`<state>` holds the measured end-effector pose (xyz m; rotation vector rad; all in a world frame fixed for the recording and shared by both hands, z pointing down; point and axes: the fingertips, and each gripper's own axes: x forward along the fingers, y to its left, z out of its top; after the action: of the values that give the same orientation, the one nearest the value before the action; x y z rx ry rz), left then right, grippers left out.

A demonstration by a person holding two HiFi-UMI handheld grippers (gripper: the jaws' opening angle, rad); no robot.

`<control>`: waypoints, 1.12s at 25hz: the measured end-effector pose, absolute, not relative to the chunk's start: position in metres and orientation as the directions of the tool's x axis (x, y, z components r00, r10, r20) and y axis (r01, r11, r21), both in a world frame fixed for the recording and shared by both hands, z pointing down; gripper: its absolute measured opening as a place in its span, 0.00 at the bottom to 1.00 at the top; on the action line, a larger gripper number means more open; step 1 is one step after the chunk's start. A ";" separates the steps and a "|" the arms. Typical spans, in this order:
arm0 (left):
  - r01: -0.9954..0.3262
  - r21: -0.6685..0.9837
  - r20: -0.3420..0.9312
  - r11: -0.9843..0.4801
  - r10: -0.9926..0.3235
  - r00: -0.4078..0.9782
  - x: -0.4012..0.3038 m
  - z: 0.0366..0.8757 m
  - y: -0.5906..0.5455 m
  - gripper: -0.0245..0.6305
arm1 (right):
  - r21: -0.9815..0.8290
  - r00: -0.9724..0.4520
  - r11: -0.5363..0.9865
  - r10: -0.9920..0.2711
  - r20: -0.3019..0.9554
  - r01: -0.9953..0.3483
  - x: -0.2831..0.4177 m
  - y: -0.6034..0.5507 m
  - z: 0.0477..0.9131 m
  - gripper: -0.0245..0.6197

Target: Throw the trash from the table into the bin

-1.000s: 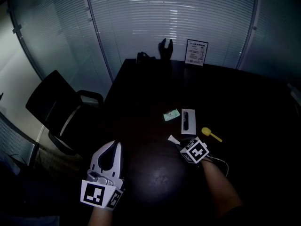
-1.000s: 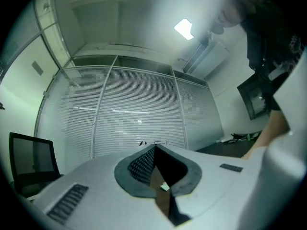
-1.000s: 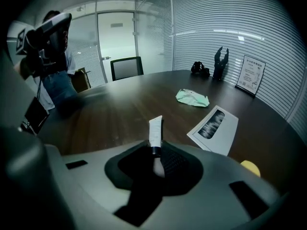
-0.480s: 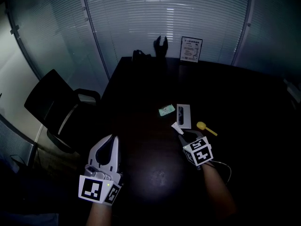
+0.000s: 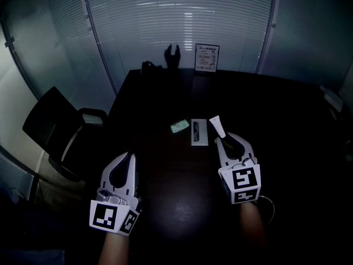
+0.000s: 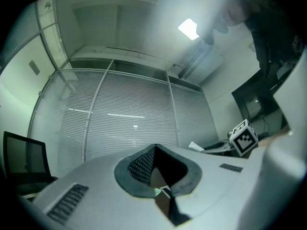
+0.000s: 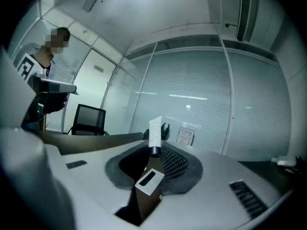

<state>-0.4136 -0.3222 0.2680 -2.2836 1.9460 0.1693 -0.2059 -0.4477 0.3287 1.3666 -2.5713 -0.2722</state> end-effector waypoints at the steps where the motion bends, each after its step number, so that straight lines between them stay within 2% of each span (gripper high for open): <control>1: -0.987 -0.032 -0.175 -0.158 -0.971 0.161 -0.409 0.267 -0.320 0.04 | 0.269 -0.537 0.535 -0.841 0.072 -0.801 -0.198 -0.440 0.319 0.16; 5: -0.987 -0.033 -0.191 -0.158 -0.968 0.162 -0.389 0.261 -0.313 0.04 | 0.295 -0.489 0.457 -0.872 -0.040 -0.839 -0.164 -0.410 0.283 0.16; 11: -0.988 -0.030 -0.216 -0.151 -0.964 0.154 -0.354 0.254 -0.292 0.04 | 0.292 -0.446 0.399 -0.887 -0.117 -0.869 -0.111 -0.372 0.263 0.16; 21: -0.996 -0.021 -0.238 -0.087 -0.967 0.090 -0.304 0.250 -0.240 0.04 | 0.309 -0.433 0.376 -0.890 -0.142 -0.874 -0.042 -0.325 0.253 0.16; 28: -0.992 -0.041 -0.243 -0.122 -0.962 0.128 -0.275 0.240 -0.220 0.04 | 0.281 -0.370 0.312 -0.910 -0.185 -0.907 0.002 -0.299 0.241 0.16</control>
<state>-0.2752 -0.2204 0.2402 -2.2068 1.9422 0.2322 0.0018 -0.2989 0.2409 1.7577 -2.5377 -0.5350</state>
